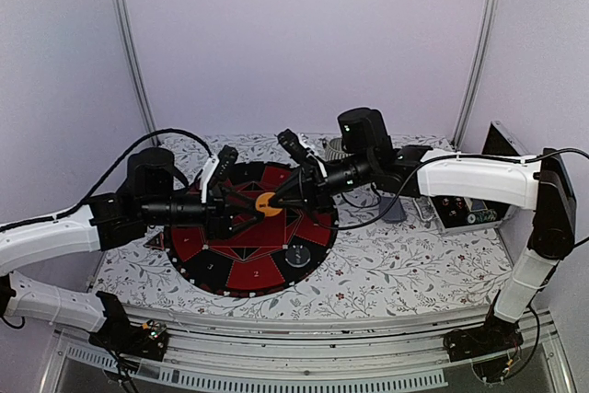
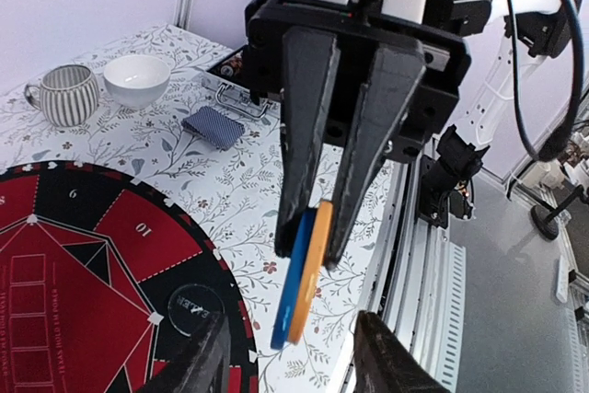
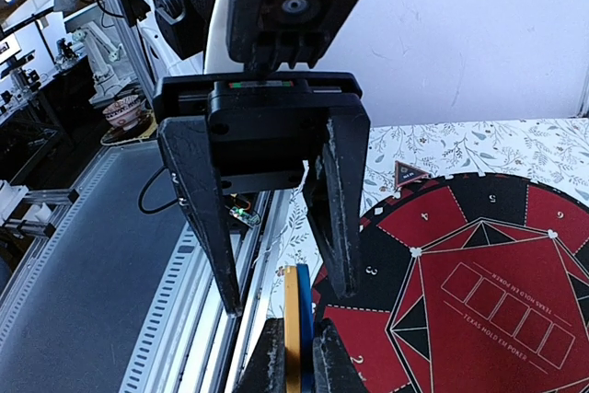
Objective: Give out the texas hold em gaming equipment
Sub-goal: Pass from the left arm to the right, then pass from the right arm to the left
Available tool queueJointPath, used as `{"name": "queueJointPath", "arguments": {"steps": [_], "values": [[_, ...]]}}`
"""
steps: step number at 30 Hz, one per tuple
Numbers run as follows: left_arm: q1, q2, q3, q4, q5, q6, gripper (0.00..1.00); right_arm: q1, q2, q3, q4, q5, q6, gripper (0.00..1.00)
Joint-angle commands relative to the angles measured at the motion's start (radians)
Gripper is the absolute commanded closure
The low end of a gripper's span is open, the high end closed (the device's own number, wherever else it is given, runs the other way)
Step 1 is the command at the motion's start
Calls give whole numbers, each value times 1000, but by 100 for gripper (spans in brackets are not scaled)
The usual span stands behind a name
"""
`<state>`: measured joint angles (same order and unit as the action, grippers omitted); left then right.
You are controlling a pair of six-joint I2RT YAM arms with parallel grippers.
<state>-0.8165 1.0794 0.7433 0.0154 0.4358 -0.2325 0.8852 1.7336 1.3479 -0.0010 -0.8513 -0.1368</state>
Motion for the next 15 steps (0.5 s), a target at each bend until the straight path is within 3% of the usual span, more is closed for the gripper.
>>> {"name": "queueJointPath", "arguments": {"steps": [1,7,15], "values": [[-9,-78,-68,90,-47,34,52,-1,-34,34,-3,-48,-15,98],[-9,-159,-157,181,-65,31,57,0,-42,32,-3,-72,-14,98],[-9,-129,-131,161,-103,27,70,0,-35,40,1,-83,-3,98]]}}
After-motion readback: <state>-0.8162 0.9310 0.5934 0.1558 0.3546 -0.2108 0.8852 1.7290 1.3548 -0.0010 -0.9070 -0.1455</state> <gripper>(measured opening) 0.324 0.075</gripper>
